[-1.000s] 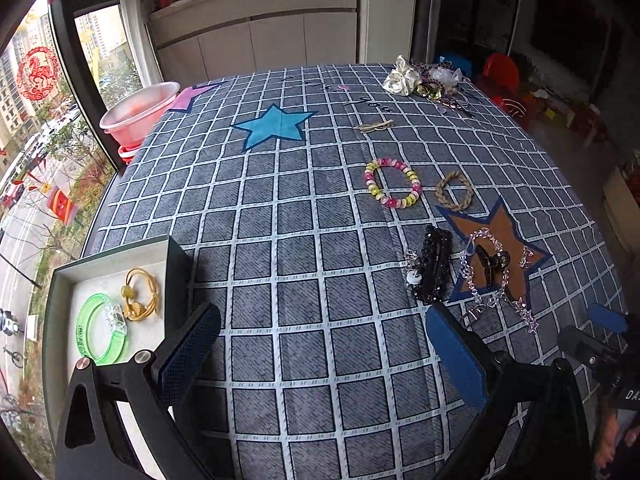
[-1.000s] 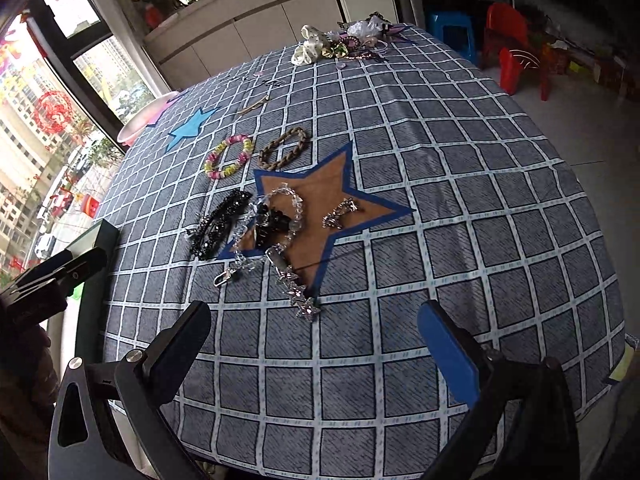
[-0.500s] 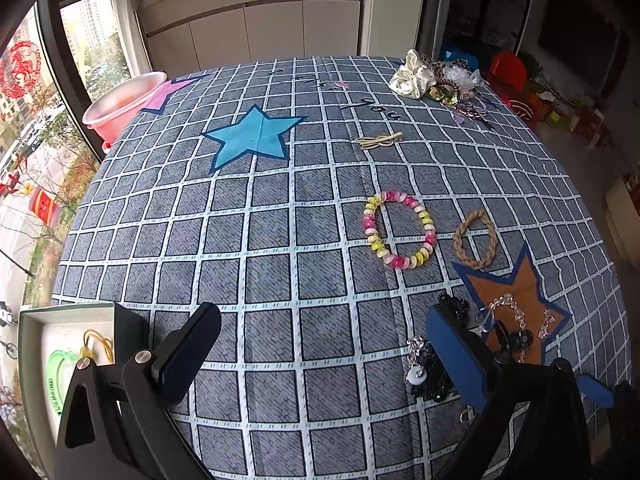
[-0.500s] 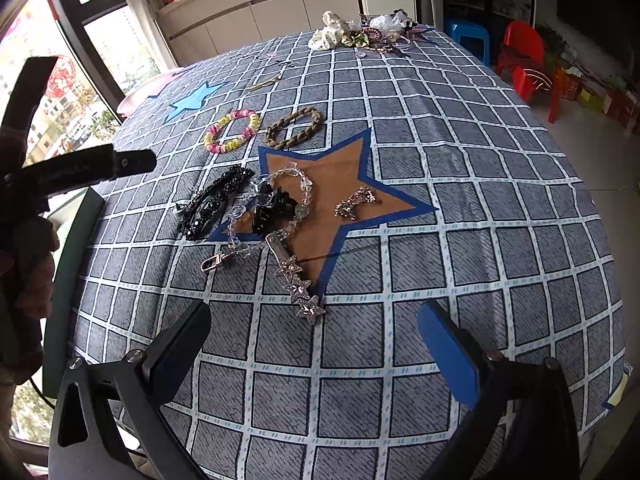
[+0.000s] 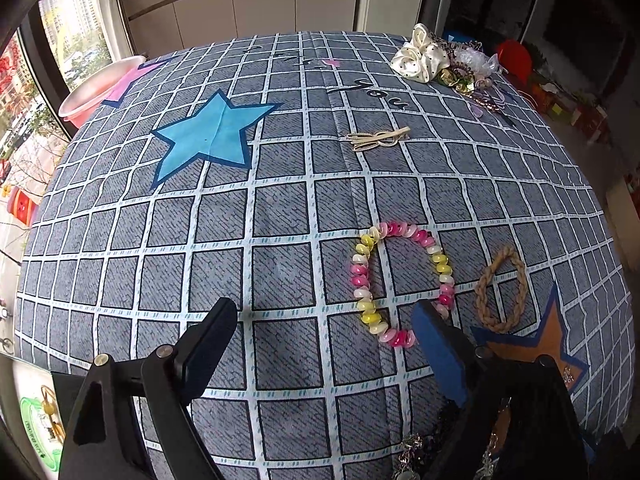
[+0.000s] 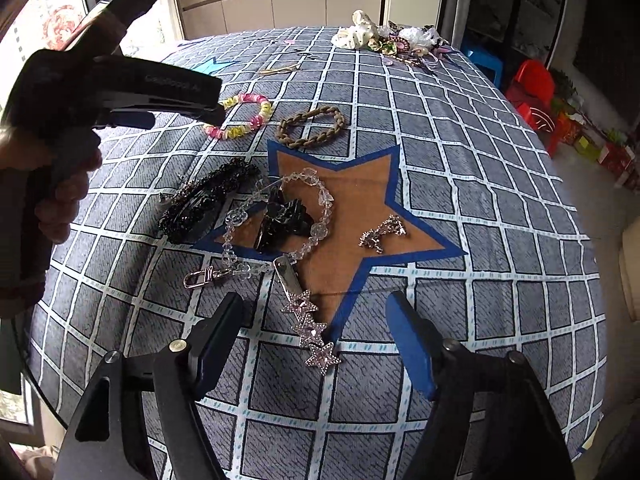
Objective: Organize jewelry
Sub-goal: 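Grasp the pink-and-yellow beaded bracelet with the left tool while the right tool grasps the star hair clip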
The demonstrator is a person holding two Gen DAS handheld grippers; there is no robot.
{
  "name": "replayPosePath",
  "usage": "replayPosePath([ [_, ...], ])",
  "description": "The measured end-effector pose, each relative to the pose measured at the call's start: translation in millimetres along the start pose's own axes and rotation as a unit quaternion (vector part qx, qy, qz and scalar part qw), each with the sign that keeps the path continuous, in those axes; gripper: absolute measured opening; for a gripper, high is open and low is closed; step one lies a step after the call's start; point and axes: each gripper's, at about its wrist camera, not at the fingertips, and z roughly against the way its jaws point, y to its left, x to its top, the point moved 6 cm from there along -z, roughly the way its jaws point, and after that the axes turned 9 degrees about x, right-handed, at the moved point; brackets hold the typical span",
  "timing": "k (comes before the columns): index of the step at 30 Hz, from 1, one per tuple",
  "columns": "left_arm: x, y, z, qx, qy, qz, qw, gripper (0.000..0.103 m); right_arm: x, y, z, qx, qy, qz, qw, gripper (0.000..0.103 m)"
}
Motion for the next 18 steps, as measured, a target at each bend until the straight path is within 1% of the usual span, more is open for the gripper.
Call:
replayPosePath([
  [2, 1.3, -2.9, -4.4, -0.001, 0.003, -0.003, 1.0, 0.095, -0.3, 0.7, -0.1, 0.0, -0.001, 0.003, 1.0, 0.074],
  [3, 1.5, -4.6, -5.7, -0.001, 0.003, -0.006, 1.0, 0.094, -0.2, 0.4, -0.1, 0.001, -0.001, 0.004, 1.0, 0.074],
  [6, 4.1, -9.9, -6.9, 0.008, -0.004, -0.019, 0.9998, 0.093, -0.7, 0.8, 0.1, 0.003, -0.001, 0.005, 1.0, 0.074],
  [7, 5.4, -10.8, -7.3, 0.008, -0.005, -0.021, 0.9997, 0.093, -1.0, 1.3, 0.4, 0.005, -0.001, 0.005, 1.0, 0.072],
  [8, 6.1, -11.9, -6.5, 0.006, -0.008, -0.022, 0.9997, 0.089, -1.1, 2.4, 0.9, 0.006, -0.001, 0.007, 1.0, 0.069],
  [9, 7.4, -13.6, -5.3, 0.005, -0.011, -0.024, 0.9996, 0.081, -1.1, 3.8, 1.2, 0.008, -0.002, 0.009, 1.0, 0.068],
  [10, 8.1, -15.6, -3.8, 0.003, -0.013, -0.028, 0.9995, 0.078, -1.0, 5.5, 1.5, 0.009, -0.002, 0.012, 1.0, 0.063],
  [11, 9.1, -17.5, -2.9, 0.001, -0.014, -0.032, 0.9994, 0.069, -1.1, 7.2, 1.9, 0.01, -0.002, 0.014, 1.0, 0.058],
  [12, 9.4, -19.7, -1.3, -0.002, -0.016, -0.037, 0.9992, 0.06, -1.1, 8.8, 2.2, 0.012, -0.002, 0.016, 1.0, 0.055],
  [13, 9.7, -21.9, -0.2, -0.004, -0.017, -0.042, 0.999, 0.056, -0.8, 10.3, 2.2, 0.012, -0.001, 0.018, 1.0, 0.052],
  [14, 10.0, -23.9, 0.8, -0.006, -0.019, -0.045, 0.9988, 0.046, -0.7, 11.3, 2.2, 0.012, 0.0, 0.018, 1.0, 0.05],
  [15, 9.9, -25.6, 2.0, -0.009, -0.021, -0.049, 0.9985, 0.033, -1.4, 11.9, 2.8, 0.013, 0.0, 0.016, 1.0, 0.05],
  [17, 9.0, -27.8, 3.4, -0.014, -0.02, -0.056, 0.9981, 0.017, -1.2, 12.0, 3.1, 0.012, 0.001, 0.013, 1.0, 0.048],
  [18, 8.5, -27.7, 4.2, -0.02, -0.018, -0.055, 0.9981, 0.017, -0.7, 11.9, 2.9, 0.011, 0.001, 0.012, 1.0, 0.047],
])
